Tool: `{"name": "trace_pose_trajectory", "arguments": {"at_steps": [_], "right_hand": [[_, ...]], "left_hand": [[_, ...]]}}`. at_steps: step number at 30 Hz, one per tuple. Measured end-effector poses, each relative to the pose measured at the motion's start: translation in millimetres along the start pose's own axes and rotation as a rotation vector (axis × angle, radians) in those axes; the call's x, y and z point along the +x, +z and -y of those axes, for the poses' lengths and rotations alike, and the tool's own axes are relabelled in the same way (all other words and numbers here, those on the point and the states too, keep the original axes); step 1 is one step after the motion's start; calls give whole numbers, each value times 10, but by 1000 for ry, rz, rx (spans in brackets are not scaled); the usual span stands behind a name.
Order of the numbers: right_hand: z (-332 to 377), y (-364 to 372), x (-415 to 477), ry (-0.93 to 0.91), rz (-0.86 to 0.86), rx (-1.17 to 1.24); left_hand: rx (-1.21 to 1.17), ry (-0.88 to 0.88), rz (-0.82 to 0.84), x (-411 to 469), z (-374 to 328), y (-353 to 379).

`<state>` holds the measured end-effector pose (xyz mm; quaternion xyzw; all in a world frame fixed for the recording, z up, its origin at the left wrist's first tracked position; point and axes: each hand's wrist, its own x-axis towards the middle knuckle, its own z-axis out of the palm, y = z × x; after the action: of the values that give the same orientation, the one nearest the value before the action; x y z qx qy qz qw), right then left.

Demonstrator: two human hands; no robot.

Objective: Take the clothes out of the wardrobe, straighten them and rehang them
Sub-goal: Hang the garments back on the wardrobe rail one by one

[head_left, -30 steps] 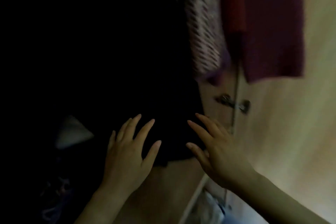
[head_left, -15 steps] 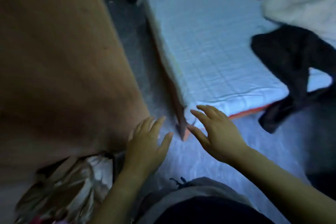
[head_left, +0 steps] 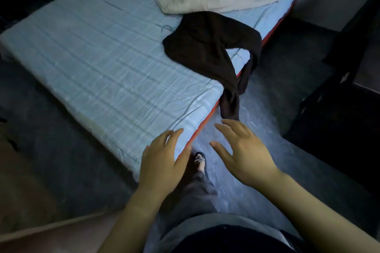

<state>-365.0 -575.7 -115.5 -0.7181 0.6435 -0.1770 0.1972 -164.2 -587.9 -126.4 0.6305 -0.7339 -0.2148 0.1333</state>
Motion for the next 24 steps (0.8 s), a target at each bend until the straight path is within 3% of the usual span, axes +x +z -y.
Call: {"name": "trace_pose_trajectory", "arguments": {"at_steps": [10, 17, 21, 24], "right_hand": [[-827, -673, 2281, 23, -56, -43], [-1720, -1333, 3328, 179, -117, -102], [-2247, -1456, 3936, 188, -51, -85], [-2601, -1546, 4627, 96, 15, -69]], "left_hand": [[-5, 125, 0, 2603, -595, -40], [32, 317, 99, 4307, -1330, 138], [33, 268, 120, 4998, -1479, 357], [26, 155, 94, 5520, -1532, 568]]}}
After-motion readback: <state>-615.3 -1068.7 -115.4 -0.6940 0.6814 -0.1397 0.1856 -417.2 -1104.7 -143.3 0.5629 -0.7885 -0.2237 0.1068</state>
